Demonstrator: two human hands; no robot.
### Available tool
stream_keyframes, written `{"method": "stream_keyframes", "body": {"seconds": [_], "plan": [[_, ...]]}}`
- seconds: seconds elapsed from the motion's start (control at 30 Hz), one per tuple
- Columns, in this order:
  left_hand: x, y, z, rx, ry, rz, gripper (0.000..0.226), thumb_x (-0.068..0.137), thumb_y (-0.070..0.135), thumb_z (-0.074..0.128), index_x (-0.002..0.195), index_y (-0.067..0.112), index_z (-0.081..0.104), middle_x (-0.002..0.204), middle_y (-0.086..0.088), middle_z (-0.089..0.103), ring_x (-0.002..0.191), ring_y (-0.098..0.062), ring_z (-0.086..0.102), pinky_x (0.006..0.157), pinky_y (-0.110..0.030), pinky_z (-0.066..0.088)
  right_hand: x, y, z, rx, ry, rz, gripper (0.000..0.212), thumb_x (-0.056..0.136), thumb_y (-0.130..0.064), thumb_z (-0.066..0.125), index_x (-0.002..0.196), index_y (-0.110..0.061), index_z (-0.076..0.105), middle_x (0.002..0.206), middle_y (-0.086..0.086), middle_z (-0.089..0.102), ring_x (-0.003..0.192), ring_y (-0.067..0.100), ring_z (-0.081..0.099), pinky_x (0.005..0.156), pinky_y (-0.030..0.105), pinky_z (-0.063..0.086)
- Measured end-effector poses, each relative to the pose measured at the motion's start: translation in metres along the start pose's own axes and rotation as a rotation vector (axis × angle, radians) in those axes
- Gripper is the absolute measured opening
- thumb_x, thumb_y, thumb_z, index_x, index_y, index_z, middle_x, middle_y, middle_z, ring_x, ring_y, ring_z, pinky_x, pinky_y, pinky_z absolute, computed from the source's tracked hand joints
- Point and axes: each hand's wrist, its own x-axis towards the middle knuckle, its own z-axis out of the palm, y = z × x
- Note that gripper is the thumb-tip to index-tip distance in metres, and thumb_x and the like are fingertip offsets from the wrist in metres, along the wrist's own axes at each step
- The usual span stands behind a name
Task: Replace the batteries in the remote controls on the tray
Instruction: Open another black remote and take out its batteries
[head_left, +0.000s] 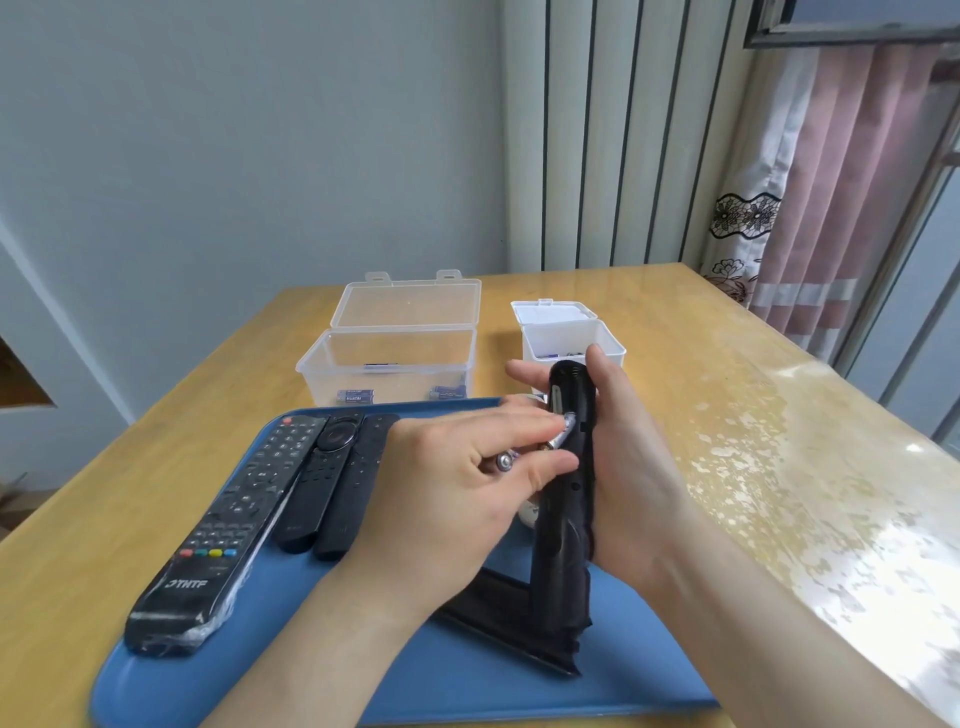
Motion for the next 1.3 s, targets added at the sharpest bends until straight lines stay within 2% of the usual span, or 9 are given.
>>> {"method": "stream_keyframes", "body": {"seconds": [0.13,0.37,0.6,0.73,0.83,0.93,1.03,1.17,1.3], "plan": [[0.000,-0.004,-0.001,-0.113,-0.053,-0.151,0.026,0.071,0.018,0.082,0.097,0.023,0.078,0.097,0.018,0.073,0.094,0.002,0.069,0.083,-0.010,0.048,-0.003,-0.002,0.001,-0.012,0.042,-0.025,0.053,0.096,-0.056,0.041,0.109,-0.015,0.072,0.079,0.003,0.067,0.067,0.021,0.060,0.058,0.029,0.046],[-0.004,0.001,0.011,0.132,0.200,0.088,0.023,0.073,0.014,0.077,0.095,0.010,0.077,0.097,0.014,0.068,0.091,0.006,0.066,0.082,-0.008,0.048,-0.006,0.002,0.010,0.022,0.017,0.024,0.052,0.097,-0.055,0.041,0.106,-0.015,0.074,0.084,0.007,0.072,0.077,0.024,0.070,0.058,0.028,0.056],[-0.001,0.006,0.010,0.044,0.050,0.002,0.025,0.076,0.011,0.073,0.101,0.011,0.076,0.098,0.034,0.061,0.095,0.017,0.060,0.083,-0.001,0.042,-0.007,0.000,0.006,0.053,0.045,0.032,0.053,0.097,-0.054,0.041,0.105,-0.015,0.076,0.088,0.009,0.073,0.081,0.026,0.069,0.060,0.027,0.055],[0.003,0.004,0.002,0.005,0.032,-0.117,0.029,0.075,0.006,0.079,0.099,0.022,0.076,0.100,0.031,0.065,0.096,0.015,0.062,0.082,-0.003,0.044,-0.005,0.004,0.009,0.076,0.011,0.031,0.053,0.097,-0.054,0.042,0.108,-0.012,0.074,0.092,0.010,0.071,0.079,0.023,0.069,0.063,0.027,0.056],[0.004,0.008,0.001,-0.032,0.080,-0.202,0.032,0.069,0.011,0.084,0.092,0.032,0.075,0.095,0.029,0.070,0.087,0.006,0.067,0.078,-0.013,0.052,-0.003,0.008,0.011,0.069,-0.018,0.051,0.055,0.097,-0.056,0.041,0.111,-0.014,0.073,0.101,0.011,0.066,0.094,0.026,0.063,0.081,0.036,0.052],[0.005,0.013,0.000,-0.112,0.066,-0.284,0.032,0.068,0.010,0.083,0.086,0.034,0.075,0.094,0.024,0.071,0.059,-0.016,0.068,0.061,-0.029,0.059,-0.003,0.009,0.011,0.082,-0.028,0.066,0.055,0.096,-0.056,0.044,0.112,-0.013,0.072,0.093,0.007,0.064,0.079,0.022,0.062,0.058,0.026,0.051],[0.007,0.013,-0.001,-0.186,0.054,-0.340,0.031,0.067,0.005,0.083,0.079,0.033,0.077,0.090,0.016,0.071,0.052,-0.007,0.058,0.050,-0.027,0.057,-0.003,0.009,0.012,0.087,-0.052,0.082,0.052,0.096,-0.057,0.044,0.105,-0.012,0.069,0.088,0.009,0.058,0.063,0.019,0.055,0.055,0.027,0.044],[0.012,0.014,-0.003,-0.269,0.057,-0.402,0.030,0.066,-0.002,0.081,0.071,0.027,0.074,0.082,0.002,0.061,0.053,-0.001,0.049,0.044,-0.016,0.047,-0.005,0.013,0.016,0.013,-0.082,0.085,0.051,0.094,-0.058,0.045,0.094,-0.012,0.065,0.088,0.010,0.063,0.069,0.021,0.056,0.064,0.031,0.041],[0.017,0.010,-0.011,-0.306,0.011,-0.462,0.048,0.067,-0.007,0.079,0.098,0.028,0.068,0.075,0.003,0.047,0.041,-0.006,0.044,0.041,-0.024,0.048,-0.008,0.011,0.018,-0.067,-0.138,0.082,0.055,0.095,-0.059,0.044,0.099,-0.012,0.070,0.086,0.009,0.063,0.066,0.019,0.050,0.051,0.026,0.038]]}}
